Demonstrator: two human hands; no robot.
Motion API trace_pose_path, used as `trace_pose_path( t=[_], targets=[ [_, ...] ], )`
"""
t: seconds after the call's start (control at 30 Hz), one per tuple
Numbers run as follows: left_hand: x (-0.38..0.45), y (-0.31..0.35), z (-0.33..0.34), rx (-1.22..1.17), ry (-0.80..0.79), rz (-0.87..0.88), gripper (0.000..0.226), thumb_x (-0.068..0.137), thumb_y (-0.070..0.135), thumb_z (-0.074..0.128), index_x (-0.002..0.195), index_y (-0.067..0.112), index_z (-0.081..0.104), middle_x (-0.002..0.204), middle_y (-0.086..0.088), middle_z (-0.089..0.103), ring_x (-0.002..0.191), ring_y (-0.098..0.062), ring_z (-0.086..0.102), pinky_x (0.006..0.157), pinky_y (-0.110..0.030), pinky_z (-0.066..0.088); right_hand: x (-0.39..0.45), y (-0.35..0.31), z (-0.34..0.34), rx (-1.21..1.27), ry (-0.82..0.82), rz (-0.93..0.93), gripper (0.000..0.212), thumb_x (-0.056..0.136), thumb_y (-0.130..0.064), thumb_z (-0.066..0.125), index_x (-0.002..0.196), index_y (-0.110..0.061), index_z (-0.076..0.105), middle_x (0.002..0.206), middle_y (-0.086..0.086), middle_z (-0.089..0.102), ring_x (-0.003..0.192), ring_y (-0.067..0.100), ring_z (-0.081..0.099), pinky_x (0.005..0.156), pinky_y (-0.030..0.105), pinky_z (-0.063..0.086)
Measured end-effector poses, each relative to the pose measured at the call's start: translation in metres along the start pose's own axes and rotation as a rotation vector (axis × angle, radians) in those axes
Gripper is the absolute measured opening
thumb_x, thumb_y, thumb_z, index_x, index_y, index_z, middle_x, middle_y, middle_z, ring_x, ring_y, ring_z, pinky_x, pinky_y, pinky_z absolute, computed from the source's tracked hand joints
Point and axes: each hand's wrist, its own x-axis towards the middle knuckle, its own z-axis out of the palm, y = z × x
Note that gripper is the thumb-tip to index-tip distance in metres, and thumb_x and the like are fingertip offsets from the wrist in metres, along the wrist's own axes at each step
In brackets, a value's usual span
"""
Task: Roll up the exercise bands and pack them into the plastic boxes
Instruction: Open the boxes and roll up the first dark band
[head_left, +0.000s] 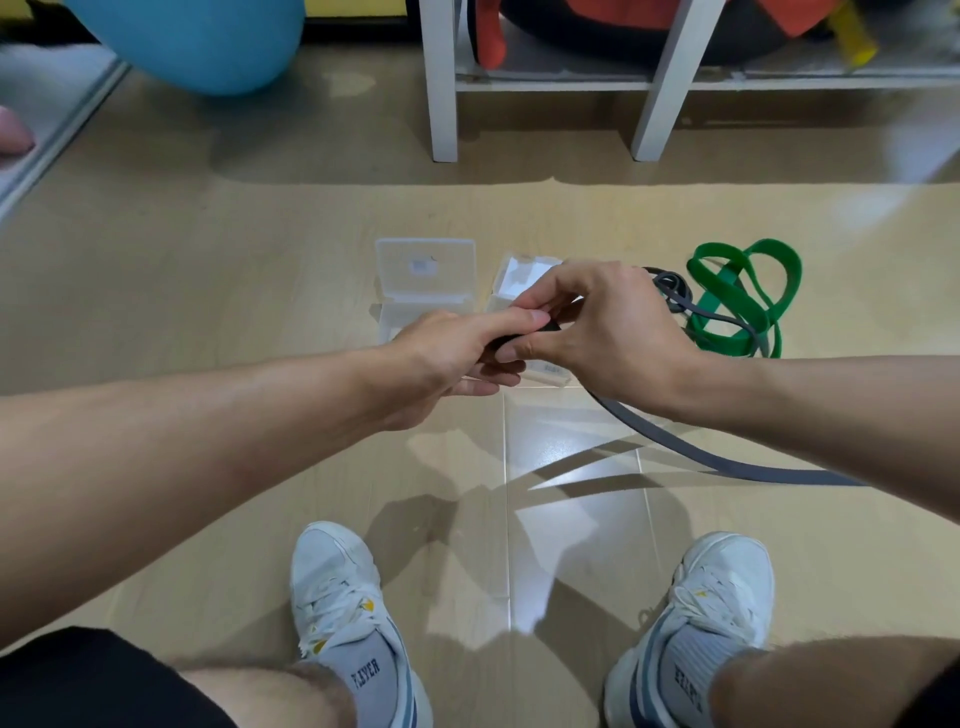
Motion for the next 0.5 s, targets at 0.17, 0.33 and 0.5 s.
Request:
trace_pose_path(
  t=[0.17, 0.33, 0.5],
  targets=[
    [-0.0006, -0.0044, 0.0019, 0.018, -0.010, -0.033, 0.033, 0.084, 0.048, 0.075, 0.093, 0.016, 0.079, 0.081, -0.002, 0.075, 0.079, -0.014, 0.074, 0.086, -0.030, 0.058, -0.0023, 0.0038, 0.0021, -0.032, -0.029, 0.022, 0.026, 0.066, -0.031, 0.095, 0.081, -0.030, 0.073, 0.070, -0.017, 0.069, 0.067, -0.005, 0.064, 0.065, 0.014, 0.051],
    [-0.0016, -0.0054, -0.0006, -0.114, -0.080, -0.055, 0.025, 0.093, 0.043, 0.066, 0.100, 0.020, 0.073, 0.072, 0.002, 0.074, 0.081, -0.017, 0.074, 0.095, -0.035, 0.057, -0.0038, 0.0084, 0.0036, 0.028, -0.029, 0.046, 0.032, 0.069, -0.041, 0.091, 0.097, -0.032, 0.078, 0.085, -0.016, 0.076, 0.083, -0.002, 0.070, 0.081, 0.022, 0.056],
    [-0.0029, -0.0076, -0.0054, -0.204, -0.206, -0.067, 0.030, 0.090, 0.044, 0.062, 0.106, 0.020, 0.071, 0.077, 0.001, 0.073, 0.088, -0.021, 0.073, 0.094, -0.037, 0.053, -0.0025, 0.0051, 0.0001, 0.009, -0.040, 0.011, 0.021, 0.075, -0.037, 0.088, 0.092, -0.029, 0.080, 0.081, -0.012, 0.077, 0.078, 0.005, 0.071, 0.076, 0.031, 0.056]
  ],
)
